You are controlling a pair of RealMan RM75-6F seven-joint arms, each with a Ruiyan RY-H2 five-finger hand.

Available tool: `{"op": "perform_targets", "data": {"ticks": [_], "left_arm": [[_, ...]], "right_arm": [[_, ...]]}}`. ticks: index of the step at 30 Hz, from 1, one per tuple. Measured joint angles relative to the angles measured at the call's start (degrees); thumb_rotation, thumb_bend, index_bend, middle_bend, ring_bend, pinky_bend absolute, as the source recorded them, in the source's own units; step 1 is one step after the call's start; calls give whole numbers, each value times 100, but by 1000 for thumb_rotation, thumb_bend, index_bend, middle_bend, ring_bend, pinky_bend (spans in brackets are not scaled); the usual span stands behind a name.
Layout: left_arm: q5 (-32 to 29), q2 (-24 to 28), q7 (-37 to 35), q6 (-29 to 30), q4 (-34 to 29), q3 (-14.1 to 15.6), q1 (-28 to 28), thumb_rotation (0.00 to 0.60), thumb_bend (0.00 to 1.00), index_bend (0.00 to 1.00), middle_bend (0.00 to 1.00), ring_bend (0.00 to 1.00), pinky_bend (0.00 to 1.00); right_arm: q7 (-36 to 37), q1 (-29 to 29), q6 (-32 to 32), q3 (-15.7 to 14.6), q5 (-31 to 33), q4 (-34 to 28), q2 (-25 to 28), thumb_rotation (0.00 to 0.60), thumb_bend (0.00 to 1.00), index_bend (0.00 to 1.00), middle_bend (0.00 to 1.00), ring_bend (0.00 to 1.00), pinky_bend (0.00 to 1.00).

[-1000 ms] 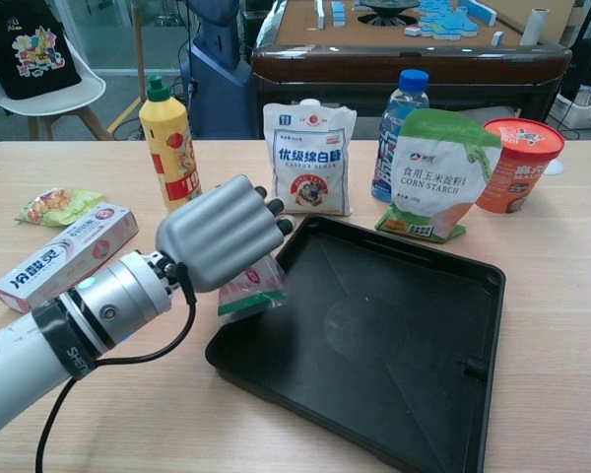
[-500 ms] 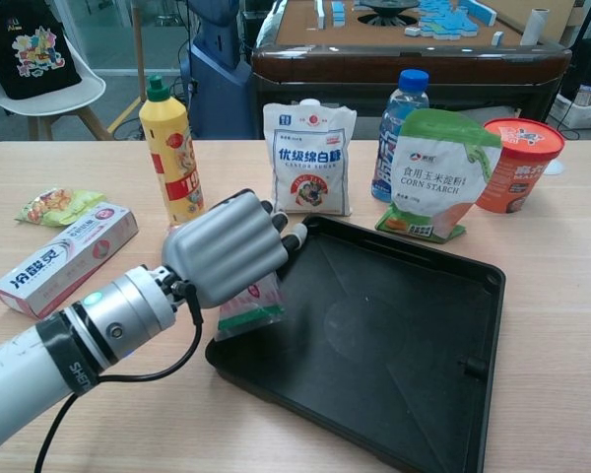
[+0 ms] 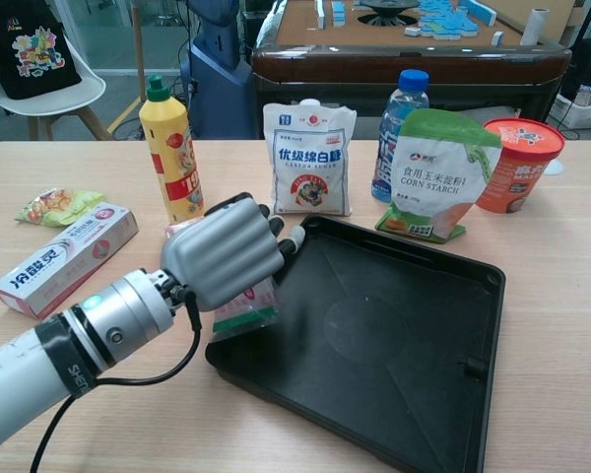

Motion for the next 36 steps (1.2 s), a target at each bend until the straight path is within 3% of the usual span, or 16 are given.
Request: {"op": "perform_targets", "data": {"ticks": [20,36], "left_arm": [[-27,18,-101,-19,-56,-50,29,600,312,108,389,455,621],[-615,319,-1852,-175,-882,-550,25,600,312,180,390,455,621]], "right_arm": [[7,-20,19,1,2,-8,8,600,237,248,315,163,202],[-28,4,-1,21,15,-28,-4,600,236,248,316,163,202]]}}
